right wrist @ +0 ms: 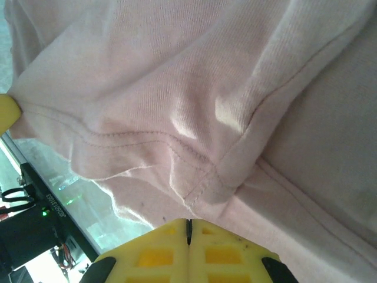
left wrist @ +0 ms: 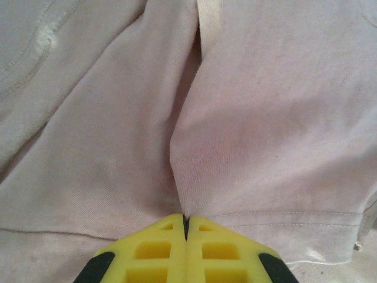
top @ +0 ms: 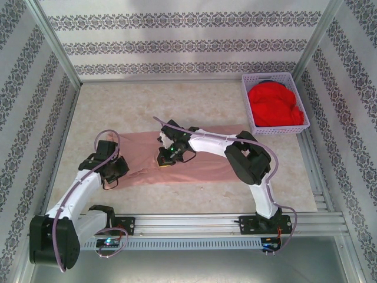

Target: Fold the inside-out t-shirt

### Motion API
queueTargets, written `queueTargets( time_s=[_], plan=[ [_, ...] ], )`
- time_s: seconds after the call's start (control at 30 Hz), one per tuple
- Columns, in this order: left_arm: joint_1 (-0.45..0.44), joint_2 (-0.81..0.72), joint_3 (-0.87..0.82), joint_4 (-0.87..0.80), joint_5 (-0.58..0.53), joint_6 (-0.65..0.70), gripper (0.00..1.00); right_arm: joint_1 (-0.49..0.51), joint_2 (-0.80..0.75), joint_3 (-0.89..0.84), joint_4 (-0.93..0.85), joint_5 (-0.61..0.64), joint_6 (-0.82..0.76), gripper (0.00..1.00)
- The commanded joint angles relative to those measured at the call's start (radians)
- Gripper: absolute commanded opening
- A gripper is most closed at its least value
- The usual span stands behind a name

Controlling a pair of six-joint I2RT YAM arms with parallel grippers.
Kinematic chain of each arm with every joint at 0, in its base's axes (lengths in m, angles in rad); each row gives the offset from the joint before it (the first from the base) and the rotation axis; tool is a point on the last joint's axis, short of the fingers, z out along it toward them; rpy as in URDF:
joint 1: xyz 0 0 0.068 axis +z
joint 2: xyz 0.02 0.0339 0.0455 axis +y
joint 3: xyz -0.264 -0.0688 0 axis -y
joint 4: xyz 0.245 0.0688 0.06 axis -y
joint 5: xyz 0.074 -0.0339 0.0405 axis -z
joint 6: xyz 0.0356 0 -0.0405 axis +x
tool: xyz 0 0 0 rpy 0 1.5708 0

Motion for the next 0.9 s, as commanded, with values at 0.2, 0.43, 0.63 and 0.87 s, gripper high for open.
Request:
queueTargets(
  time_s=[0.2, 0.43, 0.63, 0.87],
  plan=[
    [0.003, -0.014, -0.006, -0.040, -0.011, -0.029, 0.00, 0.010, 0.000, 0.028, -0.035, 0.012, -0.006, 0.29],
    [0.003, -0.010, -0.009, -0.029, 0.002, -0.022, 0.00, 0.043, 0.064, 0.129, -0.147, 0.107, -0.040, 0.41],
    [0.003, -0.018, -0.013, -0.025, 0.010, -0.022, 0.00, 0.065, 0.115, 0.200, -0.246, 0.190, -0.065, 0.41],
    [0.003, -0.021, -0.015, -0.023, 0.014, -0.022, 0.00, 0.082, 0.155, 0.246, -0.281, 0.222, -0.077, 0.37]
  ],
)
